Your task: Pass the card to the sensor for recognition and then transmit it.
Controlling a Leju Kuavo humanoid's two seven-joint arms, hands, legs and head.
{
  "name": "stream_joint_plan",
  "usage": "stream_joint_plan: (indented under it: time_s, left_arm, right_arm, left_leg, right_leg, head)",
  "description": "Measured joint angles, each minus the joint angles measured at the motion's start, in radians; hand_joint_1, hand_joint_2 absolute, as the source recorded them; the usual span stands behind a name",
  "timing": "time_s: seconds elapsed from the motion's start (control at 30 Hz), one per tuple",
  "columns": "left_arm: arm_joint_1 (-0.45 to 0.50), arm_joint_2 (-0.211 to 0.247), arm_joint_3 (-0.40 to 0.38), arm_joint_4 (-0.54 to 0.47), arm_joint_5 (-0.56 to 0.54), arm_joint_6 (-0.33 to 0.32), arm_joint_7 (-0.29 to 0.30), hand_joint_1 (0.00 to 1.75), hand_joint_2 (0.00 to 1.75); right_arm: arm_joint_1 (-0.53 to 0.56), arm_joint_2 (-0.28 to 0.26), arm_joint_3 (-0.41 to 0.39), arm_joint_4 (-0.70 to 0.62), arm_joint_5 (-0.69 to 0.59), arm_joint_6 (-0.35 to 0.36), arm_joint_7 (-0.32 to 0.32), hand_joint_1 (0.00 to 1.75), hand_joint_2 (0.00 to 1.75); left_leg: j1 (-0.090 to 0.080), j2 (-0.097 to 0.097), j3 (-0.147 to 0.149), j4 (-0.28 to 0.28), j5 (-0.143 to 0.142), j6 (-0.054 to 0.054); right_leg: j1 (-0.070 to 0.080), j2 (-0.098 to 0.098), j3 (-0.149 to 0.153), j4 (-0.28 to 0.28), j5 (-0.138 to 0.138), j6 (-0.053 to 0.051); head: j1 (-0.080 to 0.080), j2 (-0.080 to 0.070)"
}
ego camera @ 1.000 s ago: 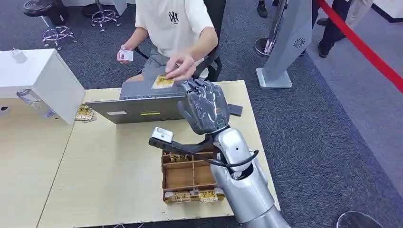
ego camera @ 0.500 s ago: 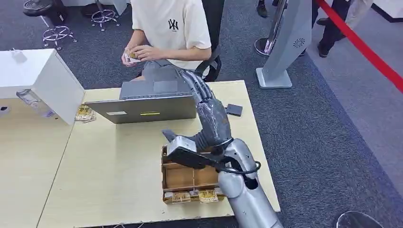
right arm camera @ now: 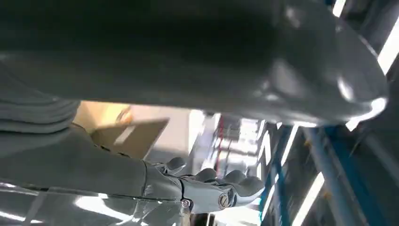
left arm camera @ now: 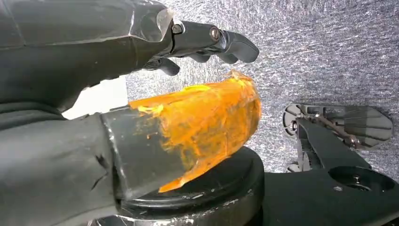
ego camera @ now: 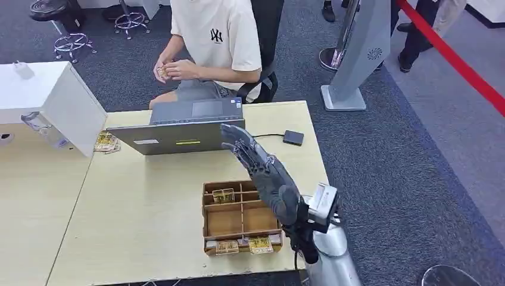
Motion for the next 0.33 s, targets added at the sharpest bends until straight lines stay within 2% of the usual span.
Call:
stream_joint_plan:
  time_s: [0.1,0.2,0.33]
  left_arm:
    - [0.0,0.003,0.0,0.0,0.0,-0.001,-0.003,0.0,0.0]
    - [0.0,0.006,0.0,0.0,0.0,-0.001,-0.003,0.0,0.0]
    - [-0.001,0.009,0.0,0.0,0.0,0.0,-0.003,0.0,0.0]
  right_arm:
    - [0.037,-0.009,0.006,-0.003,-0.119,0.153,0.017,0.0,0.0]
    - [0.081,-0.029,0.042,0.007,-0.158,0.247,0.022,0.0,0.0]
    - [0.116,-0.069,0.134,0.084,-0.142,0.277,0.017,0.0,0.0]
  left_leg:
    - [0.0,0.0,0.0,0.0,0.0,0.0]
    - [0.0,0.0,-0.001,0.0,0.0,0.0]
    - [0.0,0.0,-0.001,0.0,-0.001,0.0]
  right_leg:
    - [0.0,0.0,0.0,0.0,0.0,0.0]
    - [0.0,0.0,0.0,0.0,-0.001,0.0]
    - [0.0,0.0,0.0,0.0,-0.001,0.0]
  head:
    - [0.0,0.0]
    - [0.0,0.0]
    - [0.0,0.0]
